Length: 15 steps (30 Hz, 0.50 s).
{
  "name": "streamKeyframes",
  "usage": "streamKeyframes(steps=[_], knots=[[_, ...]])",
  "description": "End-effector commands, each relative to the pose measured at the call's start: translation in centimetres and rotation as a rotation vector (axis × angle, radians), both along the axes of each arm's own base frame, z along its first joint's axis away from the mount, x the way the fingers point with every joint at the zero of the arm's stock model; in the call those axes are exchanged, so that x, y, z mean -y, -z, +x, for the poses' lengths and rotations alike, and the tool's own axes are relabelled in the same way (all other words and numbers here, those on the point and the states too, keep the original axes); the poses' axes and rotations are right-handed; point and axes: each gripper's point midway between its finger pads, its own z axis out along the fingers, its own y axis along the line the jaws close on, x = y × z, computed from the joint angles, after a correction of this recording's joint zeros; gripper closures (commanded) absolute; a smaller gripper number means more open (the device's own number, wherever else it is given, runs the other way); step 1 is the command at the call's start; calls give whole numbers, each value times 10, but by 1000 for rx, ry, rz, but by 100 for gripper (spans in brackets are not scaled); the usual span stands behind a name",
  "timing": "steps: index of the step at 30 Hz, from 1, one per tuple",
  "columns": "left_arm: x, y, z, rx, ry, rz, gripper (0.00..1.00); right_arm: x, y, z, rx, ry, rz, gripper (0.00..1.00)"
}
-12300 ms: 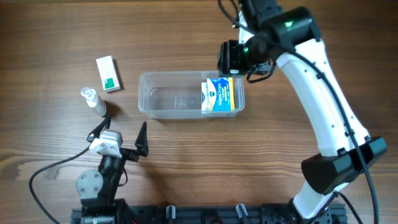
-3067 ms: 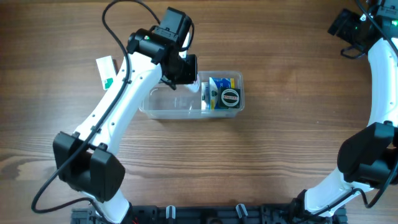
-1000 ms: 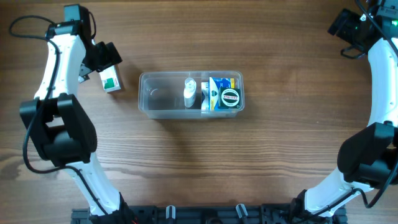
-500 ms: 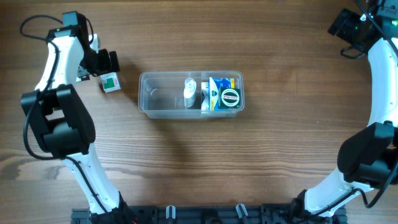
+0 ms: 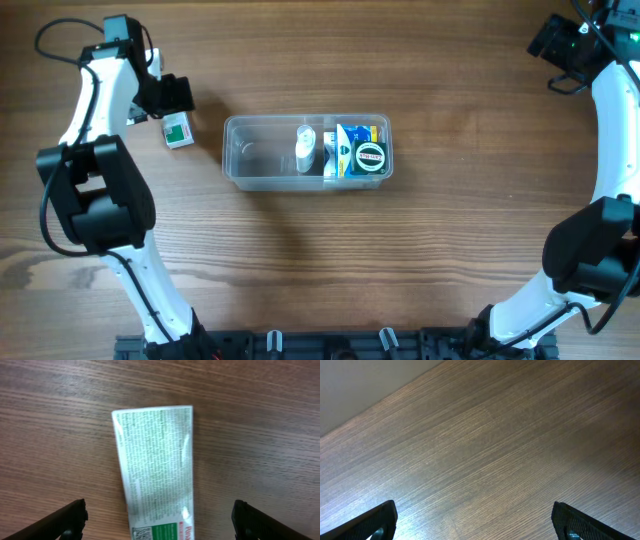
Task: Pack container
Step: 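Open left gripper and move it toward the white-green box, then lower left gripper onto the white-green Panadol box and grasp it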
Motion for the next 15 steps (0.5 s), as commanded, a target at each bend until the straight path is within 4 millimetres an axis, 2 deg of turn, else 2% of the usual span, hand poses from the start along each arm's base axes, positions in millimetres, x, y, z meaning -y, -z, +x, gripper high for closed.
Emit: streamKeyframes(steps=[1,9,15], knots=[[6,15,-2,-33,20,-15,6,-3,3,2,-4,-16,3,0],[7,34,-10,-88,19,-25,7,-3,3,2,-4,-16,3,0],[0,34,-11,-98,13,12,11,-3,3,2,-5,-16,3,0]])
